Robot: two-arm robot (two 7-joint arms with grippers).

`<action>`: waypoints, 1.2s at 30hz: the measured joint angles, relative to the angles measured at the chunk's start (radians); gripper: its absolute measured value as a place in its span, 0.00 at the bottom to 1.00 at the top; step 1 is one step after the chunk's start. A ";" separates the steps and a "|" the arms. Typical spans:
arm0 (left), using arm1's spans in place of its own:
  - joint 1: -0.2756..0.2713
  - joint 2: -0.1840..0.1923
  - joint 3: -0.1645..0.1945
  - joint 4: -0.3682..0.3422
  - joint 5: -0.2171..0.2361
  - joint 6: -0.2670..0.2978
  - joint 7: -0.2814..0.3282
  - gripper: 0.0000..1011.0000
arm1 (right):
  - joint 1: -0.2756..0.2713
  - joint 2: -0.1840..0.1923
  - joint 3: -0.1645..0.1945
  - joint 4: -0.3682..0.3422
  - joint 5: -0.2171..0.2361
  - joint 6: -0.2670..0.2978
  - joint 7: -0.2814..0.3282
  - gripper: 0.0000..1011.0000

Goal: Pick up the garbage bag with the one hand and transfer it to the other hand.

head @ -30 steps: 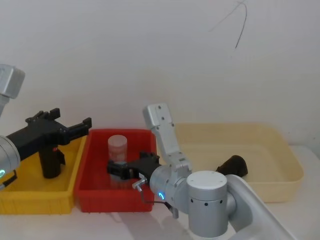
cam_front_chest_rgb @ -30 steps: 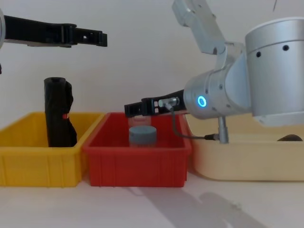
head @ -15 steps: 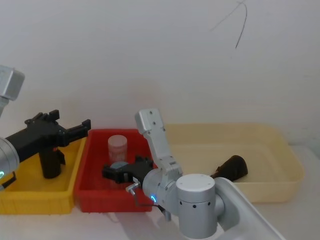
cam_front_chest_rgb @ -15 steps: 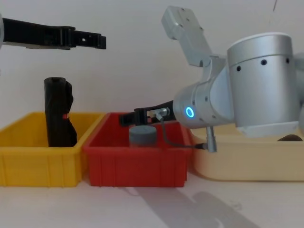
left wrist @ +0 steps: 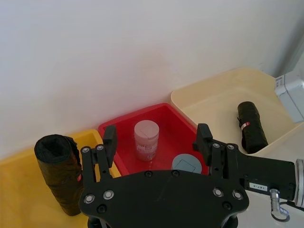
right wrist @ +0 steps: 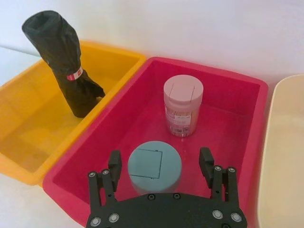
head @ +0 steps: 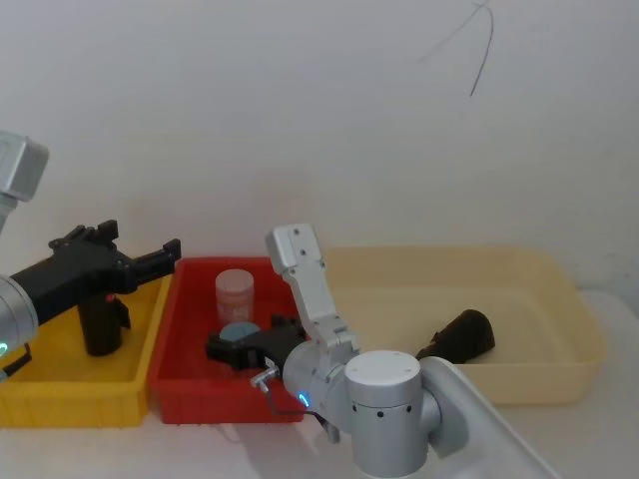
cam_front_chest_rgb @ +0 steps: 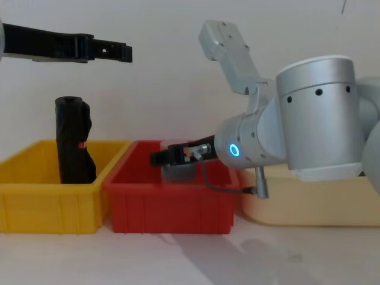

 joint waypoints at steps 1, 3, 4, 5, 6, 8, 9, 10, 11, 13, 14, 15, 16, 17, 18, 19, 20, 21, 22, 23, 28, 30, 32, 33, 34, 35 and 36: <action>0.000 0.000 0.000 0.000 0.000 0.000 0.000 0.99 | 0.000 0.000 0.000 0.001 -0.001 0.000 0.001 0.99; 0.000 0.000 0.000 0.000 0.000 0.000 0.000 0.99 | 0.001 0.000 0.000 0.008 -0.004 0.000 0.003 0.99; 0.000 0.000 0.000 0.000 0.000 0.000 0.000 0.99 | 0.002 0.000 -0.001 0.009 -0.005 0.000 0.003 0.99; 0.000 0.000 0.000 0.000 0.000 0.000 0.000 0.99 | 0.003 0.000 -0.001 0.014 -0.008 0.001 0.005 0.99; 0.000 0.000 0.000 0.000 0.000 0.000 0.000 0.99 | 0.003 0.000 -0.001 0.014 -0.008 0.001 0.005 0.99; 0.000 0.001 0.000 0.000 0.000 0.000 0.000 0.99 | 0.003 0.001 -0.001 0.020 -0.011 0.003 0.006 0.99; 0.000 0.001 0.000 0.000 0.000 0.000 0.000 0.99 | 0.003 0.001 -0.001 0.022 -0.012 0.004 0.007 0.99; 0.000 0.001 0.000 0.000 0.000 0.000 0.000 0.99 | 0.004 0.002 -0.002 0.025 -0.014 0.005 0.009 0.99; 0.000 0.001 0.000 0.000 0.000 0.000 0.000 0.99 | 0.004 0.002 -0.002 0.027 -0.015 0.005 0.010 0.99; 0.000 0.001 0.000 0.000 0.000 0.000 0.000 0.99 | 0.005 0.002 -0.002 0.031 -0.016 0.006 0.012 0.97; 0.000 0.001 0.000 0.000 0.000 0.000 0.000 0.99 | 0.005 0.003 -0.002 0.032 -0.017 0.006 0.013 0.94; 0.000 0.001 0.000 0.000 0.000 0.000 0.000 0.99 | 0.005 0.003 -0.001 0.033 -0.017 0.006 0.014 0.90; 0.000 0.001 0.000 0.000 0.000 0.000 0.000 0.99 | 0.005 0.003 -0.001 0.036 -0.018 0.006 0.016 0.90; 0.000 0.001 0.000 0.000 0.000 0.000 0.000 0.99 | 0.005 0.002 0.000 0.036 -0.018 0.006 0.017 0.89; 0.000 0.001 0.000 0.000 0.000 0.000 0.000 0.99 | 0.005 0.002 0.001 0.038 -0.019 0.005 0.018 0.86; 0.000 0.001 0.000 0.000 0.000 0.000 0.000 0.99 | 0.005 0.001 0.002 0.039 -0.019 0.004 0.019 0.81; 0.001 0.001 0.000 0.000 0.000 0.000 0.000 0.99 | 0.005 0.000 0.003 0.040 -0.019 0.004 0.019 0.79; 0.000 0.001 0.000 0.000 0.000 0.000 0.000 0.99 | 0.005 0.000 0.004 0.040 -0.019 0.004 0.019 0.78; 0.000 0.001 0.000 0.000 0.000 0.000 0.000 0.99 | 0.005 -0.002 0.006 0.041 -0.019 0.003 0.020 0.74; 0.000 0.001 0.000 0.000 0.000 0.000 0.000 0.99 | 0.005 -0.003 0.007 0.041 -0.019 0.003 0.020 0.70; 0.001 0.001 0.000 0.000 0.000 0.000 0.000 0.99 | 0.005 -0.008 0.019 0.036 -0.019 0.002 0.020 0.64; 0.000 0.001 0.000 0.000 0.000 0.000 0.000 0.99 | 0.005 -0.010 0.025 0.031 -0.018 0.001 0.019 0.64; 0.000 0.001 0.000 0.000 0.000 0.000 0.000 0.99 | 0.005 -0.011 0.028 0.029 -0.017 0.001 0.019 0.64; 0.000 0.001 0.000 0.000 0.000 0.000 0.000 0.99 | 0.005 -0.015 0.037 0.019 -0.014 0.000 0.018 0.64; 0.001 0.001 0.000 0.000 0.000 0.000 0.000 0.99 | 0.005 -0.016 0.041 0.016 -0.012 -0.001 0.016 0.64; 0.001 0.001 0.000 0.000 0.000 0.000 0.000 0.99 | 0.005 -0.017 0.045 0.012 -0.010 -0.002 0.015 0.64; 0.000 0.001 0.000 0.000 0.000 0.000 0.000 0.99 | 0.005 -0.020 0.054 0.004 -0.007 -0.005 0.011 0.64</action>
